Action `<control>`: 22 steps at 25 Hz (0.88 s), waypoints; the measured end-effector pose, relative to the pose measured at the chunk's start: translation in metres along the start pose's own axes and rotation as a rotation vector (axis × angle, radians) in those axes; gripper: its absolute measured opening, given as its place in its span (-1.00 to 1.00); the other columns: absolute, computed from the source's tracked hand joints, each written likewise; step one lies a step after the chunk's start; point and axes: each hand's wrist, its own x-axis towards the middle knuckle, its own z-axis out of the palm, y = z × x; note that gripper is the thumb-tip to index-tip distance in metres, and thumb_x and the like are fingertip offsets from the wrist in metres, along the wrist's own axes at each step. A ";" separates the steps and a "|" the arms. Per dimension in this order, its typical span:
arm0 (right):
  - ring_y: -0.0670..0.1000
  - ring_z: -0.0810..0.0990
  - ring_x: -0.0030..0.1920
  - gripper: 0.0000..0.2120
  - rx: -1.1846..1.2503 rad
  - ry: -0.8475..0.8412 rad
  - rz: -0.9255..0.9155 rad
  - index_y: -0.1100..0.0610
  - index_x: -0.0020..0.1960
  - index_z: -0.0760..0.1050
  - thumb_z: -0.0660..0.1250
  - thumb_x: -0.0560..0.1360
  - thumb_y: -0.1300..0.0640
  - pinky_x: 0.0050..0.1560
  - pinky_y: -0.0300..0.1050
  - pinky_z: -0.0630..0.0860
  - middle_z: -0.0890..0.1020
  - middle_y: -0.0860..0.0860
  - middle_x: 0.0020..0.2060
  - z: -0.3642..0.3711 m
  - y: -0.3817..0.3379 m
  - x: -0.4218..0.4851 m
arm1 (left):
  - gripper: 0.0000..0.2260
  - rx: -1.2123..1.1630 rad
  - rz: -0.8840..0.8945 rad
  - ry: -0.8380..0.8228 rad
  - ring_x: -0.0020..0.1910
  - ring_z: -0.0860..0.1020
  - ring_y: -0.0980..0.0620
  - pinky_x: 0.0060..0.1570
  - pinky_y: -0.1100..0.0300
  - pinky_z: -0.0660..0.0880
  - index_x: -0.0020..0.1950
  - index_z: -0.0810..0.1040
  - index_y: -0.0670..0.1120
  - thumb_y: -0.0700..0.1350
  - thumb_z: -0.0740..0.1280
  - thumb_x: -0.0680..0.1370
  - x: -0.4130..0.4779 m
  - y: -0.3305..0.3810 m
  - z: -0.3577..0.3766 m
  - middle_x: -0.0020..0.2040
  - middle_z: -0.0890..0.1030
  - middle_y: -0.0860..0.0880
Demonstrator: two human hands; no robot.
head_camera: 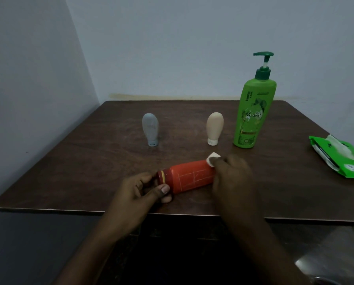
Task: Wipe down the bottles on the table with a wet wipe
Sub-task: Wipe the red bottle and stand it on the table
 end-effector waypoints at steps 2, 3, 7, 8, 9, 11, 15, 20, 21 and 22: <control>0.11 0.54 -0.06 -0.69 0.060 -0.024 -0.146 0.12 0.13 0.61 0.24 0.44 0.22 -0.14 -0.03 0.52 0.62 0.06 -0.04 0.000 -0.037 -0.013 | -0.91 0.009 0.007 -0.012 -0.11 0.73 -0.07 -0.12 0.22 0.64 -0.01 0.67 -0.20 -0.34 0.39 0.58 -0.001 0.002 -0.001 -0.12 0.75 -0.09; 0.08 0.53 -0.05 -0.68 0.101 -0.047 -0.220 0.12 0.14 0.59 0.20 0.46 0.17 -0.14 -0.04 0.53 0.62 0.03 -0.02 0.000 -0.053 -0.018 | -0.90 0.010 0.020 -0.017 -0.11 0.73 -0.03 -0.13 0.23 0.65 0.01 0.68 -0.22 -0.35 0.38 0.58 -0.001 0.003 0.000 -0.10 0.76 -0.11; 0.03 0.49 -0.04 -0.67 0.174 -0.097 -0.313 0.10 0.18 0.56 0.19 0.46 0.14 -0.13 -0.07 0.51 0.60 0.00 0.01 0.001 -0.073 -0.020 | -0.87 0.022 0.064 -0.004 -0.16 0.69 0.07 -0.19 0.26 0.60 -0.08 0.70 -0.19 -0.34 0.37 0.58 -0.002 0.004 0.003 -0.15 0.74 -0.10; 0.04 0.49 -0.03 -0.68 0.167 -0.085 -0.285 0.09 0.17 0.56 0.20 0.46 0.14 -0.12 -0.07 0.51 0.60 0.00 0.00 0.002 -0.064 -0.018 | -0.86 0.009 0.049 -0.001 -0.16 0.70 0.05 -0.18 0.25 0.62 -0.09 0.71 -0.15 -0.31 0.38 0.58 -0.002 0.002 0.004 -0.15 0.74 -0.09; 0.05 0.51 -0.03 -0.69 0.147 -0.067 -0.249 0.09 0.15 0.58 0.22 0.45 0.16 -0.12 -0.05 0.51 0.61 0.01 -0.01 0.004 -0.053 -0.015 | -0.85 0.003 0.037 0.004 -0.16 0.71 0.03 -0.18 0.26 0.62 -0.11 0.72 -0.12 -0.30 0.39 0.58 -0.002 0.002 0.004 -0.16 0.74 -0.07; 0.12 0.55 -0.10 -0.71 0.078 -0.022 -0.156 0.11 0.11 0.62 0.30 0.42 0.26 -0.16 -0.03 0.51 0.62 0.07 -0.09 0.006 -0.019 -0.005 | -0.86 0.018 0.030 0.012 -0.16 0.72 0.01 -0.21 0.30 0.60 -0.12 0.69 -0.14 -0.30 0.39 0.59 0.000 0.001 0.003 -0.20 0.72 -0.02; 0.26 0.58 -0.23 -0.73 -0.031 0.006 0.035 0.18 0.00 0.68 0.29 0.38 0.31 -0.26 0.00 0.50 0.59 0.16 -0.25 0.004 0.033 0.017 | -0.89 0.035 0.039 0.020 -0.18 0.71 0.02 -0.22 0.31 0.60 -0.11 0.64 -0.18 -0.31 0.39 0.60 0.000 0.000 0.004 -0.24 0.70 0.01; 0.13 0.55 -0.08 -0.69 0.049 -0.015 -0.154 0.11 0.11 0.62 0.24 0.42 0.24 -0.15 -0.05 0.50 0.61 0.06 -0.08 0.007 -0.018 0.004 | -0.88 0.008 -0.008 0.004 -0.15 0.70 0.00 -0.05 0.09 0.65 -0.13 0.64 -0.18 -0.27 0.39 0.60 0.003 -0.001 0.002 -0.22 0.69 -0.01; 0.08 0.54 -0.03 -0.69 0.100 -0.043 -0.214 0.10 0.13 0.60 0.22 0.45 0.20 -0.11 -0.06 0.50 0.60 0.03 -0.03 0.007 -0.035 -0.004 | -0.90 -0.014 -0.015 0.006 -0.14 0.70 -0.03 -0.08 0.12 0.65 -0.11 0.64 -0.23 -0.26 0.39 0.60 0.004 -0.001 0.001 -0.19 0.69 -0.06; 0.06 0.53 -0.01 -0.70 0.152 -0.060 -0.266 0.10 0.14 0.59 0.21 0.47 0.17 -0.10 -0.07 0.50 0.60 0.01 -0.01 0.007 -0.048 -0.013 | -0.88 -0.037 -0.018 0.009 -0.13 0.69 -0.05 -0.11 0.15 0.65 -0.08 0.63 -0.30 -0.25 0.39 0.60 0.004 -0.001 0.001 -0.17 0.69 -0.15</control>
